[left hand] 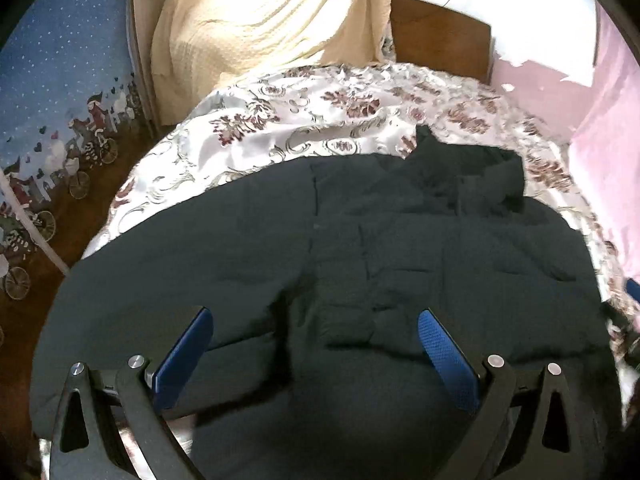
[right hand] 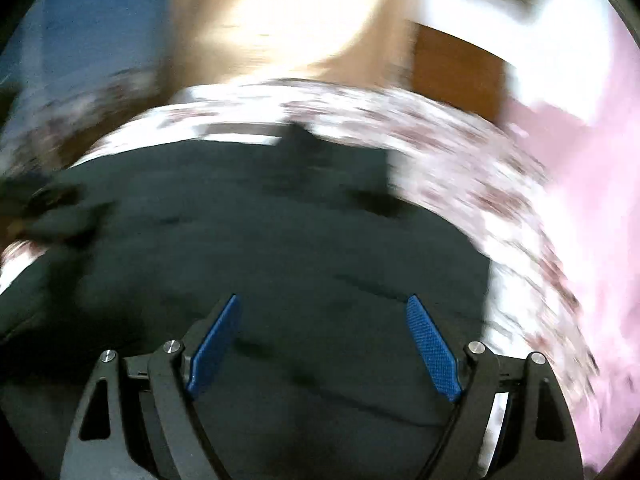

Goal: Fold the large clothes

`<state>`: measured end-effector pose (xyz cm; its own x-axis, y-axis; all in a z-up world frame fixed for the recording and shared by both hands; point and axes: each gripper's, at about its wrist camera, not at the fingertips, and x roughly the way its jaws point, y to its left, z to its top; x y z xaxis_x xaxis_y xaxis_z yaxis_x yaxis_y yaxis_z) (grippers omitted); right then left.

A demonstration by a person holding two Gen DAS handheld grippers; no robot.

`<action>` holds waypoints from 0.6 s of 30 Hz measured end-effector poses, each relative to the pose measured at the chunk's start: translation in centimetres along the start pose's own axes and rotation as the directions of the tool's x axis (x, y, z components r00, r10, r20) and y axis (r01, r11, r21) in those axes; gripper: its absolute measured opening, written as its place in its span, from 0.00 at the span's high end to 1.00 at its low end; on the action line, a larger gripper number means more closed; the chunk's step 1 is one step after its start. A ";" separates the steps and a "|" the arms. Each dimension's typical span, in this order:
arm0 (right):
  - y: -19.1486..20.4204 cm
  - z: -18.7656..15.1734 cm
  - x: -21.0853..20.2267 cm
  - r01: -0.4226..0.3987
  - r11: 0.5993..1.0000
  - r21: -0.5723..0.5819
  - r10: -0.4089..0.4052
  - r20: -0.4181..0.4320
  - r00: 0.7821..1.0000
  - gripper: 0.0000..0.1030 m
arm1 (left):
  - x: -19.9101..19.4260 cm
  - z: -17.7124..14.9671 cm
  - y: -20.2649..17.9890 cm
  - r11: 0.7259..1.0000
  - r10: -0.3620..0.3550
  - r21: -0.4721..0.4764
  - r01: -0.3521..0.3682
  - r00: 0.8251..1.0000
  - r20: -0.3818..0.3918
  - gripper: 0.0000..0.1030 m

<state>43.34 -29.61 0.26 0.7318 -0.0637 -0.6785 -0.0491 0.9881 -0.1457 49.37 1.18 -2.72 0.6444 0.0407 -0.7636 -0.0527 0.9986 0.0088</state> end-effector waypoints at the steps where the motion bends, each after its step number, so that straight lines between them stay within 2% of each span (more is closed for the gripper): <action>1: -1.9 -0.1 0.6 0.021 0.998 0.062 -0.020 -0.013 1.000 0.21 | 0.9 -0.1 -0.7 1.000 0.017 0.003 -0.017 1.000 -0.009 0.00; 3: -6.3 -1.5 2.0 0.056 0.975 0.214 -0.048 -0.042 0.998 0.25 | 3.1 -0.5 -1.9 0.998 0.060 0.015 -0.059 0.998 -0.030 0.00; 5: -8.2 -2.8 3.6 0.060 0.959 0.278 -0.046 -0.058 0.997 0.48 | 4.7 -1.3 -2.5 0.993 0.116 0.030 -0.115 0.993 -0.036 0.00; 6: -8.4 -3.5 4.6 0.060 0.956 0.287 -0.042 -0.071 0.997 0.55 | 5.5 -2.2 -2.8 0.991 0.131 0.039 -0.129 0.991 -0.036 0.00; 7: -8.3 -4.0 5.2 0.064 0.956 0.286 -0.043 -0.080 0.996 0.67 | 6.0 -2.8 -3.0 0.989 0.138 0.052 -0.136 0.990 -0.036 0.00; 8: -7.9 -4.5 6.1 0.069 0.958 0.280 -0.044 -0.095 0.995 0.70 | 6.5 -3.5 -3.3 0.987 0.149 0.071 -0.147 0.988 -0.025 0.00; 10: -7.1 -6.1 8.1 0.059 0.960 0.274 -0.026 -0.125 0.992 0.71 | 6.5 -4.1 -3.7 0.983 0.162 0.085 -0.162 0.987 0.001 0.00; 12: -6.7 -6.2 9.3 0.057 0.961 0.271 -0.020 -0.137 0.990 0.71 | 6.5 -4.4 -3.9 0.981 0.172 0.088 -0.173 0.985 0.013 0.00; 18: -6.6 -7.0 9.9 0.045 0.957 0.288 -0.009 -0.126 0.992 0.71 | 6.8 -4.9 -3.7 0.984 0.158 0.075 -0.161 0.986 0.044 0.00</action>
<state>46.11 -37.74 -10.53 0.6411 -0.0895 -0.7622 0.1816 0.9827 0.0375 50.21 -2.45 -11.15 0.6610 0.1998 -0.7233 -0.0985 0.9786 0.1804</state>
